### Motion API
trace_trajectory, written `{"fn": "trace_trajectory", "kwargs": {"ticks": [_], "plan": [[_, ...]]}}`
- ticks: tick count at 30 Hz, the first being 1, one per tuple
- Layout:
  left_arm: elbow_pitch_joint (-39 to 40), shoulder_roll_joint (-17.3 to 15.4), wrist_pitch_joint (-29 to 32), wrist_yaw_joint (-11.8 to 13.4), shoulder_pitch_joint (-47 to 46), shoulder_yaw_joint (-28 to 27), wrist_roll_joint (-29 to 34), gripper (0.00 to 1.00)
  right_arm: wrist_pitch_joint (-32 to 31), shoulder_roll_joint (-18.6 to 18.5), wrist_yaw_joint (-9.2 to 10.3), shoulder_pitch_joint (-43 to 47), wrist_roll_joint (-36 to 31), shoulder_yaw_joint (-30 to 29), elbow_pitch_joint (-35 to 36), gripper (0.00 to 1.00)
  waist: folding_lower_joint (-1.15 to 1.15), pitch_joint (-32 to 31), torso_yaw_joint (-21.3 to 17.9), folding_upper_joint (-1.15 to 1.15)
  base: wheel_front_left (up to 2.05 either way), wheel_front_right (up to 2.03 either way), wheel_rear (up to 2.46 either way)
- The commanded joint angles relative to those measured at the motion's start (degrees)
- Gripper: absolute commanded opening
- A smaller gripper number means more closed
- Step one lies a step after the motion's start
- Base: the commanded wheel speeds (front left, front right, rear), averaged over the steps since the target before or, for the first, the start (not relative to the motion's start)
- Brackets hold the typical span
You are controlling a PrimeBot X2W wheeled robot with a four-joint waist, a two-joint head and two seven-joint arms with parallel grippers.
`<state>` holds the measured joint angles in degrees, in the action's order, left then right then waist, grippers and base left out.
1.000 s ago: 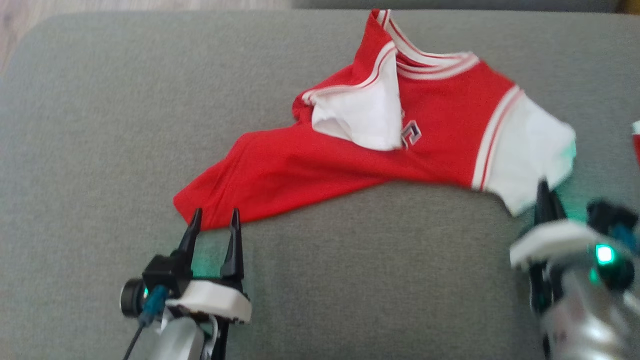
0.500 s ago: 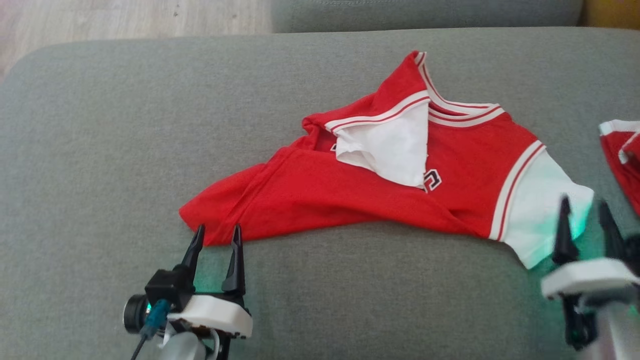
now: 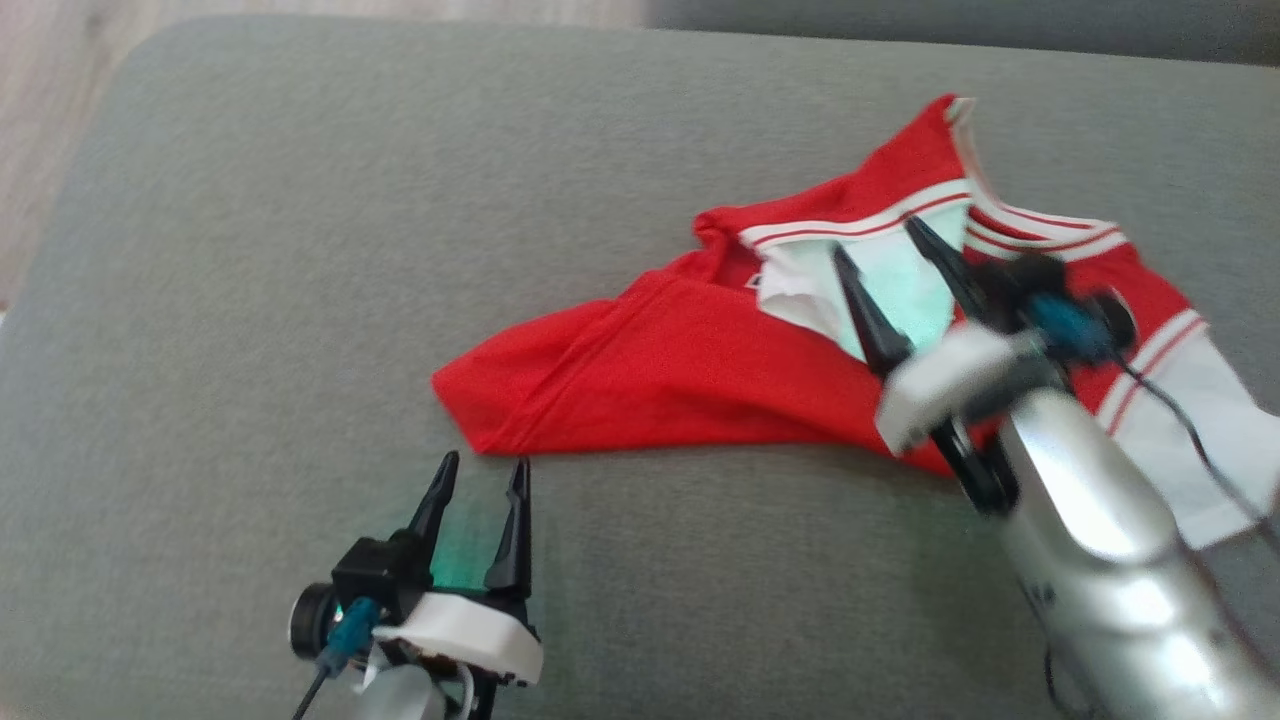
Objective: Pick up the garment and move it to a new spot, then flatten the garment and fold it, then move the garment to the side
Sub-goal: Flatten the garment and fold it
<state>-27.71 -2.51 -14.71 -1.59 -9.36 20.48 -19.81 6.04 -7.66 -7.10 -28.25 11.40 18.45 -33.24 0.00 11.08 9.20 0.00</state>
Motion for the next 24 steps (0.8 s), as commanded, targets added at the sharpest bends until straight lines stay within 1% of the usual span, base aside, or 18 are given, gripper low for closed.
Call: {"fn": "trace_trajectory", "kwargs": {"ticks": [1, 2, 9, 12, 15, 21, 23, 24], "plan": [[1.4, -0.4, -0.3, 0.0, -2.6, -0.6, -0.7, 1.0, -2.3, -0.7, -0.39, -6.0, 0.5, 5.3, -0.3, 1.0, 0.0, 1.6, 2.7, 0.0, 0.0, 0.0, 0.0], [1.4, -0.4, -0.3, 0.0, -2.6, -0.6, -0.7, 1.0, -2.3, -0.7, -0.39, -6.0, 0.5, 5.3, -0.3, 1.0, 0.0, 1.6, 2.7, 0.0, 0.0, 0.0, 0.0], [2.2, -0.4, -0.3, 0.5, -4.3, 3.3, -3.2, 1.0, -13.3, -5.5, -0.39, -18.9, 0.4, 19.6, -10.1, 1.0, 0.0, 3.9, 7.9, 0.0, 0.0, 0.0, 0.0], [2.9, -0.4, -0.3, 0.8, -4.8, 5.0, -4.5, 1.0, -16.7, -7.2, -0.39, -22.3, 2.5, 26.1, -12.8, 1.0, 0.0, 4.7, 9.9, 0.0, 0.0, 0.0, 0.0], [3.5, -0.4, -0.3, 1.2, -5.1, 6.4, -5.5, 1.0, -17.9, -8.9, -0.39, -25.2, 5.5, 31.6, -13.9, 1.0, 0.0, 5.6, 11.5, 0.0, 0.0, 0.0, 0.0], [4.5, -0.4, -0.3, 1.7, -5.7, 7.9, -6.7, 1.0, -20.9, -11.7, -0.39, -30.2, 8.2, 39.9, -17.7, 1.0, 0.0, 6.8, 13.8, 0.0, 0.0, 0.0, 0.0], [4.8, -0.4, -0.3, 1.8, -5.9, 8.1, -7.0, 1.0, -22.5, -12.0, -0.39, -30.6, 10.4, 42.0, -18.7, 1.0, 0.0, 7.1, 14.4, 0.0, 0.0, 0.0, 0.0], [5.1, -0.4, -0.3, 1.9, -6.0, 8.2, -7.2, 1.0, -23.9, -12.4, -0.39, -31.0, 12.8, 44.5, -18.8, 1.0, 0.0, 7.3, 14.9, 0.0, 0.0, 0.0, 0.0]]}}
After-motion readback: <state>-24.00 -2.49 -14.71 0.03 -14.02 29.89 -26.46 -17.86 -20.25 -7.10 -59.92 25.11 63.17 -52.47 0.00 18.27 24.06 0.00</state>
